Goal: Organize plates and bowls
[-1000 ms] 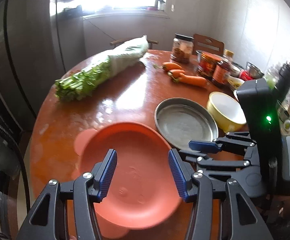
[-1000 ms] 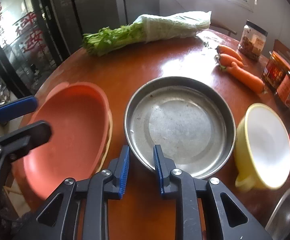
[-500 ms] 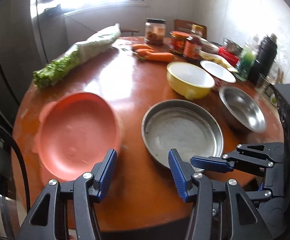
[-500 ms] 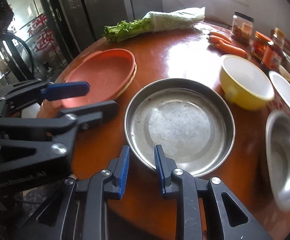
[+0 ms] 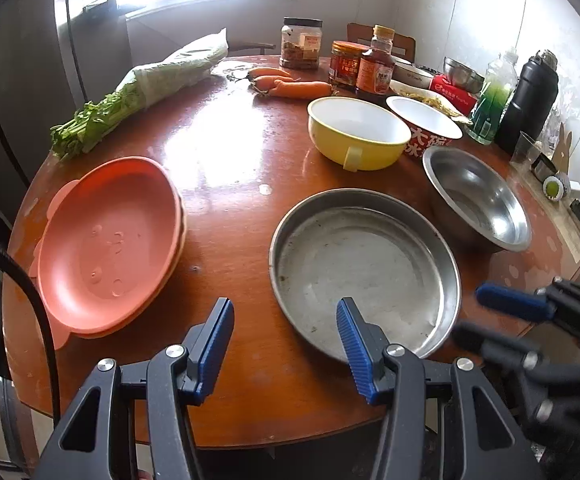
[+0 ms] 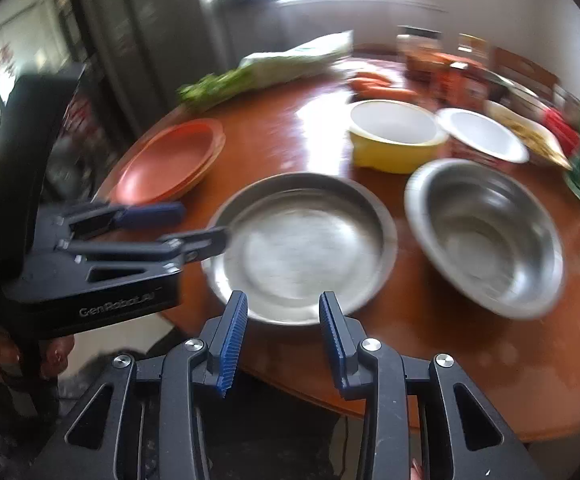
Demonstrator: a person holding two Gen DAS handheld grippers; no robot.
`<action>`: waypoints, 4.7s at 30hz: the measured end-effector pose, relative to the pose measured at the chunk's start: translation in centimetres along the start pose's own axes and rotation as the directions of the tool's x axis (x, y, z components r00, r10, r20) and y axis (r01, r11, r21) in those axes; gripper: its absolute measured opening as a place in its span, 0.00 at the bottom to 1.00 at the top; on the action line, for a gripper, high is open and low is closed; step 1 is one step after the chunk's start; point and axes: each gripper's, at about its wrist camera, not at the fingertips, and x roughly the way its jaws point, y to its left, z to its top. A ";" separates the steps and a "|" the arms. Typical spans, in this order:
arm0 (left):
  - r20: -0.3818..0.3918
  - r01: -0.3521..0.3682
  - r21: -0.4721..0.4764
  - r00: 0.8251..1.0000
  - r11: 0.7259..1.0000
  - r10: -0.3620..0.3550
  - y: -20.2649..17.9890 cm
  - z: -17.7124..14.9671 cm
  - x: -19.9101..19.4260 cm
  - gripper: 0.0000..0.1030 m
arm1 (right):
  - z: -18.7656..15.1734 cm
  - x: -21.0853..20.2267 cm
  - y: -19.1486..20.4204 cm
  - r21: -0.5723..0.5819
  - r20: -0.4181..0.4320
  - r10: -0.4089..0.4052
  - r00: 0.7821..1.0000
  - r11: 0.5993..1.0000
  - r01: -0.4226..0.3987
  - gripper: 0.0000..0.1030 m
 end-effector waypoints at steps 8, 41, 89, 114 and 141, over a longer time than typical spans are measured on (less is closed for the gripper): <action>-0.008 -0.026 0.015 1.000 1.000 0.026 -0.9 0.3 1.0 0.52 | 0.2 1.2 -2.4 0.066 0.002 -0.070 0.998 0.995 0.070 0.39; -0.016 -0.051 -0.002 0.999 0.999 0.051 -1.4 0.0 2.7 0.47 | 1.0 4.5 -1.4 0.030 0.008 -0.133 0.991 0.991 0.132 0.23; 0.166 -0.047 -0.052 0.985 0.998 0.055 4.9 3.3 -5.3 0.47 | 6.5 1.4 4.4 -0.036 0.138 -0.075 0.988 0.996 0.081 0.23; 0.244 -0.108 -0.143 0.959 0.984 0.141 12.4 4.9 -8.3 0.47 | 12.8 2.8 11.3 -0.165 0.205 -0.018 0.979 0.985 0.053 0.23; 0.112 -0.152 -0.246 0.977 0.957 0.184 18.2 1.9 -3.5 0.47 | 12.5 10.8 14.8 -0.214 0.060 0.046 0.997 0.976 -0.032 0.23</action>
